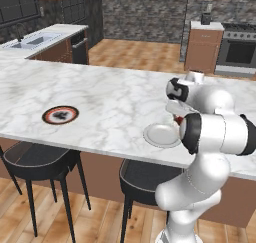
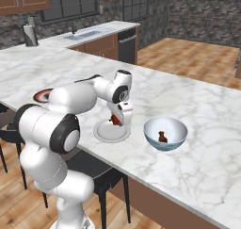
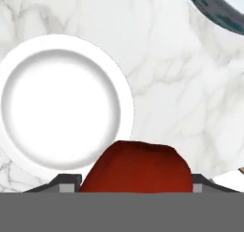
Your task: Pick the chicken drumstick and bell pepper from their plates and place them in the bowl. Then put the bowl in the fridge.
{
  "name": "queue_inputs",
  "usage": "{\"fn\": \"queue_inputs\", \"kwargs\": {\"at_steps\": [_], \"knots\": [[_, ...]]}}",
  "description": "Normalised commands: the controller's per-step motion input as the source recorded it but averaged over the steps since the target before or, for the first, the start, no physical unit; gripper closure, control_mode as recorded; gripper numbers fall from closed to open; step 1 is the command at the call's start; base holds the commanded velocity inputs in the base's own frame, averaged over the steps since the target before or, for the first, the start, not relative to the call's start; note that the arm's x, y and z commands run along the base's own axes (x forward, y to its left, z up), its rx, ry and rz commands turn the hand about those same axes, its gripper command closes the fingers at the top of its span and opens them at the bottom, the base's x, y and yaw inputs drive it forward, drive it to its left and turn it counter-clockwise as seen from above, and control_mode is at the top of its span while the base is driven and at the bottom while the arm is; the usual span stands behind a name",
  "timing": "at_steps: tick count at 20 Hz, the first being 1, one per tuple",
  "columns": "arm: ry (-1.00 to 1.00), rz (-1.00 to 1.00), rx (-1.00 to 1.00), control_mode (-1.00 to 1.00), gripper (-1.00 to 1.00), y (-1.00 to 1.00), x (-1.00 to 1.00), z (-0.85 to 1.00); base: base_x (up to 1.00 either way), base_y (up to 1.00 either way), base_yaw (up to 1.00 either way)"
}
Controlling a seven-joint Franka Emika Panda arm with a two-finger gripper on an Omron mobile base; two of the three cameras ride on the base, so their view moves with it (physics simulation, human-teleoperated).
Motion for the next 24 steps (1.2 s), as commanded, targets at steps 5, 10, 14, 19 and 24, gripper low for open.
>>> {"fn": "queue_inputs", "kwargs": {"at_steps": [5, 10, 14, 19, 24], "knots": [[0.00, 0.19, 0.00, -1.00, 1.00, -0.56, -0.18, 0.29, 0.00, 0.00, 0.00], [-0.04, 0.20, 0.00, -1.00, 1.00, -0.65, -0.15, 0.23, 0.00, 0.00, 0.00], [-0.02, 0.16, 0.00, -1.00, 1.00, -0.65, -0.05, 0.13, 0.00, 0.00, 0.00], [0.00, 0.05, 0.00, -1.00, 1.00, -0.63, 0.00, 0.00, 0.00, 0.00, 0.00], [0.00, 0.00, 0.00, -1.00, 1.00, -0.43, 0.07, -0.15, 0.00, 0.00, 0.00]]}}
